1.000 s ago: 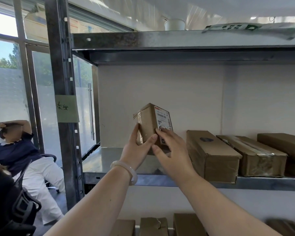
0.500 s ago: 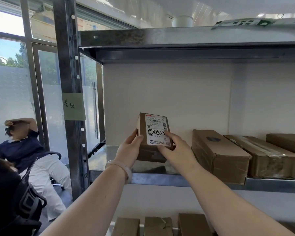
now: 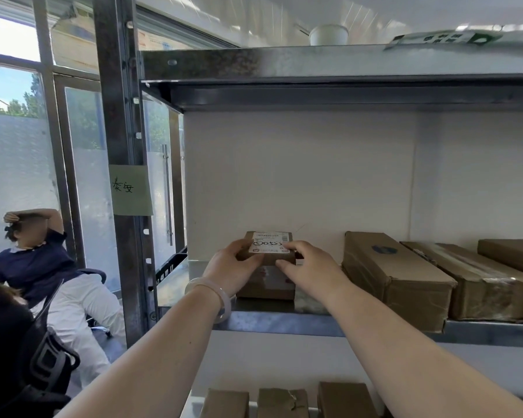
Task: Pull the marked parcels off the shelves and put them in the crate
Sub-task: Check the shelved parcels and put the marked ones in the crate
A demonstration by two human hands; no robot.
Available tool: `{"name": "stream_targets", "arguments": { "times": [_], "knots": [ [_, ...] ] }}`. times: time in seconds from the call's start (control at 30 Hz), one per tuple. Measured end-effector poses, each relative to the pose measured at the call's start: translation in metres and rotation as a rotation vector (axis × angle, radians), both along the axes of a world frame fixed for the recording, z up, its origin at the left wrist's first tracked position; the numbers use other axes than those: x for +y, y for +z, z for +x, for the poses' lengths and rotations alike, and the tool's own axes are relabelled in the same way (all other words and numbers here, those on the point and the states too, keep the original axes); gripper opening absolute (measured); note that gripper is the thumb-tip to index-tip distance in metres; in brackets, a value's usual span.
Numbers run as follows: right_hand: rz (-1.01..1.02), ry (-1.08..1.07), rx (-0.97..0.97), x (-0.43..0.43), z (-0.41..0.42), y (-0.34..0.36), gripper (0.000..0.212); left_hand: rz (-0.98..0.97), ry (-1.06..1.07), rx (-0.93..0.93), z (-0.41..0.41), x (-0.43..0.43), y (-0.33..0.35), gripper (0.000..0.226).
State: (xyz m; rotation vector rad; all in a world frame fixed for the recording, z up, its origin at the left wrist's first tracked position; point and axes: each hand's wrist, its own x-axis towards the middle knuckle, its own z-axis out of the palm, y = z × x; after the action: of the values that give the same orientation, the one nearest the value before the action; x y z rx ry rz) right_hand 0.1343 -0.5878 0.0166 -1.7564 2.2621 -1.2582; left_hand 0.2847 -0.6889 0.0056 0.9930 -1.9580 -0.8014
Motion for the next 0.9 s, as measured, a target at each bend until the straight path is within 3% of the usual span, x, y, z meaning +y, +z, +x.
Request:
{"name": "stream_targets", "arguments": {
  "times": [0.27,0.43,0.57,0.7,0.9],
  "knots": [
    [0.015,0.033,0.016,-0.005,0.002,-0.001,0.063,-0.071,0.026,-0.091,0.0,-0.008,0.0,0.055],
    [-0.171,0.004,0.171,0.022,0.001,0.044,0.062,-0.318,0.097,-0.072,-0.009,0.018,0.027,0.062],
    [-0.159,-0.063,0.254,0.055,-0.026,0.079,0.052,-0.459,0.038,0.025,-0.035,0.046,0.046,0.054],
    [-0.059,-0.223,0.079,0.092,-0.075,0.082,0.051,-0.415,-0.13,0.04,-0.075,0.074,0.046,0.053],
    [0.165,-0.365,-0.094,0.118,-0.119,0.052,0.064,-0.132,-0.381,0.034,-0.127,0.101,0.03,0.052]
  ]
}}
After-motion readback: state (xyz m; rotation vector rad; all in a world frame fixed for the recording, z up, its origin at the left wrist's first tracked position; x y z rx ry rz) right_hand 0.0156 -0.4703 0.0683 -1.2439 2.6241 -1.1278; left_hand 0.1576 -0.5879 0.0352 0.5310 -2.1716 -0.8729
